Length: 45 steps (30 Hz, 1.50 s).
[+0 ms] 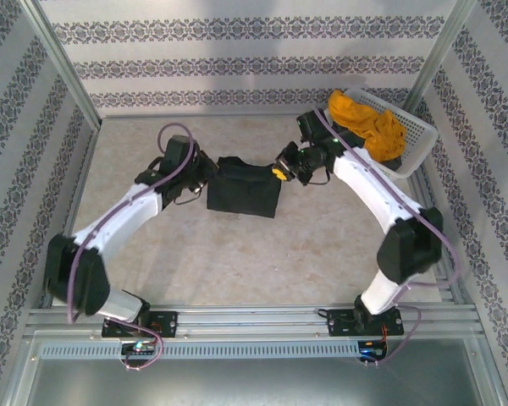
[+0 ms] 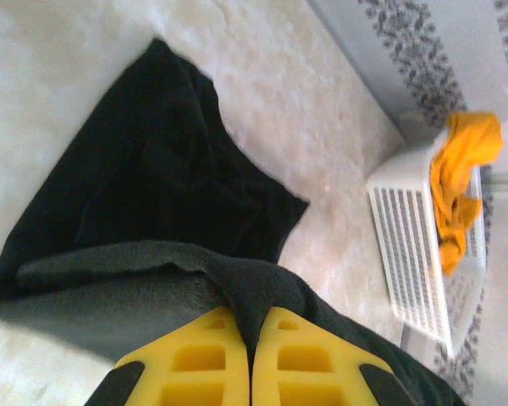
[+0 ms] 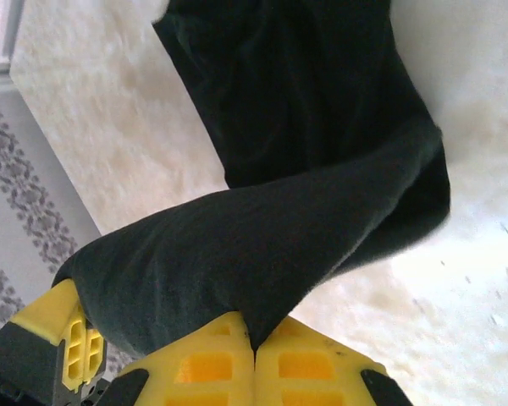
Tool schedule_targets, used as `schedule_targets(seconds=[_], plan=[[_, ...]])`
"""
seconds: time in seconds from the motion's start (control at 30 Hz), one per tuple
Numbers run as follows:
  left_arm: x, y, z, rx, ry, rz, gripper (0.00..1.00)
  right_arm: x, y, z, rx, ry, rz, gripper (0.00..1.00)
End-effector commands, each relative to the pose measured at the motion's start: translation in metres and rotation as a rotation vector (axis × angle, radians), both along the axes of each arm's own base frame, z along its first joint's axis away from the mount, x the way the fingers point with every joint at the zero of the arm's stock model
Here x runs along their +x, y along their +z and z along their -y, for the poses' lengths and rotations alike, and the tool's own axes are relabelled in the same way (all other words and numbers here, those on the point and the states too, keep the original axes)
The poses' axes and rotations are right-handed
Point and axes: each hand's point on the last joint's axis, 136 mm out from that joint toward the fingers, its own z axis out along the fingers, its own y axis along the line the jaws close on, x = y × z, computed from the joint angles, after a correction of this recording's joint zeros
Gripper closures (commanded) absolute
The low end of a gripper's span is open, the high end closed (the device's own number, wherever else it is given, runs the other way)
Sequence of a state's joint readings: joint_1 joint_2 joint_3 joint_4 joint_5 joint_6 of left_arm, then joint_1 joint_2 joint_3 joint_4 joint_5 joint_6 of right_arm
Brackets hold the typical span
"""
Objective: Fold and stack the t-shirts
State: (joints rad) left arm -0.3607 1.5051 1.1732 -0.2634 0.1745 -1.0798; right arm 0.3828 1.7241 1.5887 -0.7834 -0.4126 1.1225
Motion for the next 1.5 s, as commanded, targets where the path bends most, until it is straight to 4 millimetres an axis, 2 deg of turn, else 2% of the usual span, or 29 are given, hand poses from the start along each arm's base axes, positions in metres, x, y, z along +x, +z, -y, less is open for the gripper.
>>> schedule_targets(seconds=[0.0, 0.1, 0.13, 0.2, 0.23, 0.27, 0.33, 0.4, 0.47, 0.6, 0.67, 0.77, 0.87, 0.97, 1.07, 1.17, 1.3, 1.4, 1.47], plan=[[0.052, -0.001, -0.002, -0.014, -0.014, 0.071, 1.0, 0.048, -0.009, -0.004, 0.029, -0.017, 0.047, 1.0], [0.088, -0.035, -0.007, 0.007, 0.001, 0.027, 0.99, 0.089, -0.033, -0.005, -0.004, -0.01, 0.046, 1.0], [0.101, -0.046, -0.007, -0.005, 0.002, 0.017, 0.95, 0.098, -0.047, -0.001, -0.04, -0.009, 0.015, 1.0], [0.123, -0.058, -0.006, -0.035, -0.009, 0.019, 0.79, 0.112, -0.071, 0.008, -0.083, -0.015, -0.026, 0.98], [0.131, -0.062, -0.006, -0.03, -0.014, 0.015, 0.7, 0.122, -0.077, 0.012, -0.086, -0.019, -0.016, 0.86], [0.138, -0.061, -0.006, -0.02, -0.021, 0.022, 0.62, 0.13, -0.08, 0.017, -0.097, -0.019, 0.003, 0.77], [0.143, -0.054, -0.007, -0.013, -0.029, 0.047, 0.54, 0.14, -0.076, 0.027, -0.118, -0.022, 0.037, 0.64], [0.138, -0.038, -0.009, -0.009, -0.036, 0.091, 0.48, 0.143, -0.066, 0.035, -0.137, -0.022, 0.065, 0.58], [0.121, -0.027, -0.016, 0.004, -0.024, 0.098, 0.44, 0.139, -0.055, 0.038, -0.142, -0.005, 0.094, 0.54], [0.065, -0.027, -0.024, -0.016, 0.026, 0.037, 0.45, 0.115, -0.037, 0.044, -0.146, 0.024, 0.146, 0.46], [0.03, -0.034, -0.013, -0.034, 0.023, -0.012, 0.45, 0.095, -0.034, 0.048, -0.134, 0.028, 0.163, 0.43], [-0.01, -0.05, 0.013, -0.08, 0.013, -0.08, 0.44, 0.06, -0.037, 0.052, -0.106, 0.019, 0.159, 0.41], [-0.031, -0.066, 0.034, -0.123, 0.065, -0.113, 0.38, 0.026, -0.038, 0.056, -0.075, 0.014, 0.178, 0.4], [-0.034, -0.087, 0.055, -0.2, 0.14, -0.127, 0.36, -0.005, -0.043, 0.061, -0.065, 0.019, 0.184, 0.39], [-0.021, -0.102, 0.079, -0.306, 0.191, -0.114, 0.35, -0.026, -0.05, 0.066, -0.057, 0.018, 0.167, 0.39], [-0.005, -0.109, 0.103, -0.379, 0.199, -0.105, 0.34, -0.04, -0.055, 0.069, -0.053, 0.03, 0.145, 0.4], [-0.002, -0.124, 0.124, -0.388, 0.199, -0.138, 0.35, -0.048, -0.053, 0.069, -0.052, 0.037, 0.14, 0.41], [-0.001, -0.141, 0.129, -0.385, 0.216, -0.167, 0.42, -0.05, -0.05, 0.07, -0.052, 0.037, 0.138, 0.41], [0.004, -0.15, 0.124, -0.37, 0.244, -0.161, 0.58, -0.052, -0.046, 0.069, -0.048, 0.039, 0.143, 0.42]])
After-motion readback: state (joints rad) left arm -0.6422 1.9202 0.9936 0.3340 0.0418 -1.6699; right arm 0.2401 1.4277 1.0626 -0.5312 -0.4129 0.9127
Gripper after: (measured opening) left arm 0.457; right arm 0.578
